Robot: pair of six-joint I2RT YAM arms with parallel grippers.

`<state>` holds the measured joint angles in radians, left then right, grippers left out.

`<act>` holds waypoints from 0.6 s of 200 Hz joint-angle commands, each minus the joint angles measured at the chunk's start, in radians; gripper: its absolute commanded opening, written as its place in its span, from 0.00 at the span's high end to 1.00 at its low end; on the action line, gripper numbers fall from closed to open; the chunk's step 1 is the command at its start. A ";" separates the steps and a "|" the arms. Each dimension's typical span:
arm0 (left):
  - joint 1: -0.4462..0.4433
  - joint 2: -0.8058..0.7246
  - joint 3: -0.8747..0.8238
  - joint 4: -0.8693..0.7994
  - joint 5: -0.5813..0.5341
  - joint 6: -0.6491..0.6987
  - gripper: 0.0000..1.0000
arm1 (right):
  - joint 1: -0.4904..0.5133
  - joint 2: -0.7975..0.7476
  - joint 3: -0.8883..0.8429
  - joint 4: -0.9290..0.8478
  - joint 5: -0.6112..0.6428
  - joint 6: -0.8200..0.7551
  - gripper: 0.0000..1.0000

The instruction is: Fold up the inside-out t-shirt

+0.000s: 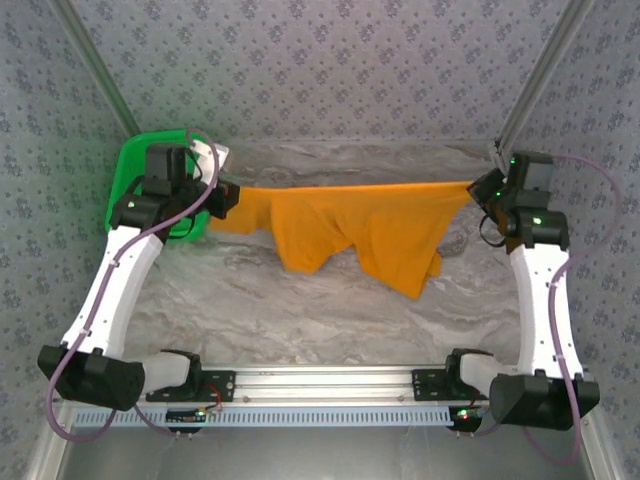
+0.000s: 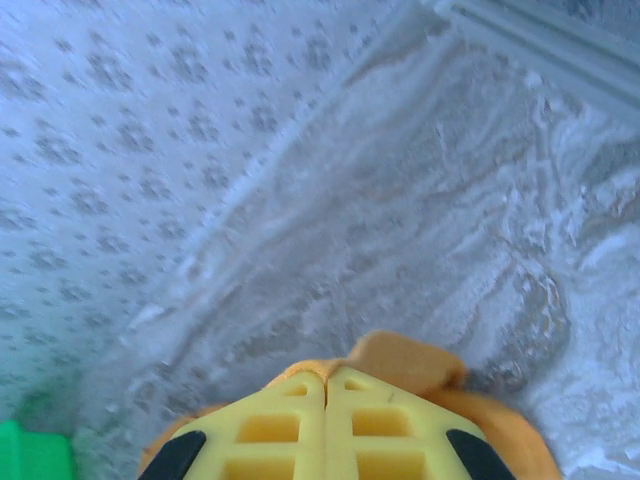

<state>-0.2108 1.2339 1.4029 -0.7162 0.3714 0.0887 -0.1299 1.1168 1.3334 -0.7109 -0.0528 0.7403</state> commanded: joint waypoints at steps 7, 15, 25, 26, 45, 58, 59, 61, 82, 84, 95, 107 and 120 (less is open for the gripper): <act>0.007 -0.083 0.084 -0.025 0.021 0.129 1.00 | -0.022 -0.028 0.093 -0.030 -0.072 -0.009 1.00; 0.007 -0.112 0.097 -0.033 0.000 0.148 1.00 | -0.016 -0.048 0.126 -0.048 -0.080 -0.026 1.00; 0.007 -0.148 0.115 -0.040 -0.025 0.167 1.00 | -0.008 -0.081 0.160 -0.069 -0.070 -0.033 1.00; 0.007 -0.151 0.116 -0.040 -0.027 0.167 1.00 | -0.008 -0.084 0.164 -0.071 -0.069 -0.034 1.00; 0.007 -0.199 0.137 -0.019 -0.037 0.152 1.00 | -0.004 -0.132 0.212 -0.088 -0.068 -0.038 1.00; 0.007 -0.218 0.143 0.030 -0.031 0.123 1.00 | -0.002 -0.141 0.231 -0.083 -0.079 -0.032 1.00; 0.007 -0.219 0.143 0.032 -0.031 0.121 1.00 | -0.002 -0.140 0.232 -0.081 -0.081 -0.032 1.00; 0.007 -0.220 0.144 0.033 -0.030 0.118 1.00 | -0.002 -0.138 0.233 -0.079 -0.084 -0.030 1.00; 0.005 -0.193 0.164 0.152 -0.030 0.099 1.00 | 0.001 -0.104 0.218 -0.035 -0.110 -0.008 1.00; 0.005 -0.186 0.169 0.157 -0.033 0.099 1.00 | 0.001 -0.097 0.213 -0.029 -0.112 -0.006 1.00; 0.005 -0.128 0.214 0.166 -0.048 0.099 1.00 | 0.002 -0.054 0.196 0.010 -0.127 0.011 1.00; 0.006 -0.046 0.279 0.159 -0.061 0.104 1.00 | 0.003 0.006 0.185 0.050 -0.136 0.014 1.00; 0.006 0.044 0.335 0.175 -0.078 0.114 1.00 | 0.004 0.091 0.188 0.079 -0.131 0.011 1.00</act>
<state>-0.2111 1.1248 1.6596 -0.6250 0.3565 0.1944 -0.1280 1.0512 1.5509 -0.7082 -0.1810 0.7372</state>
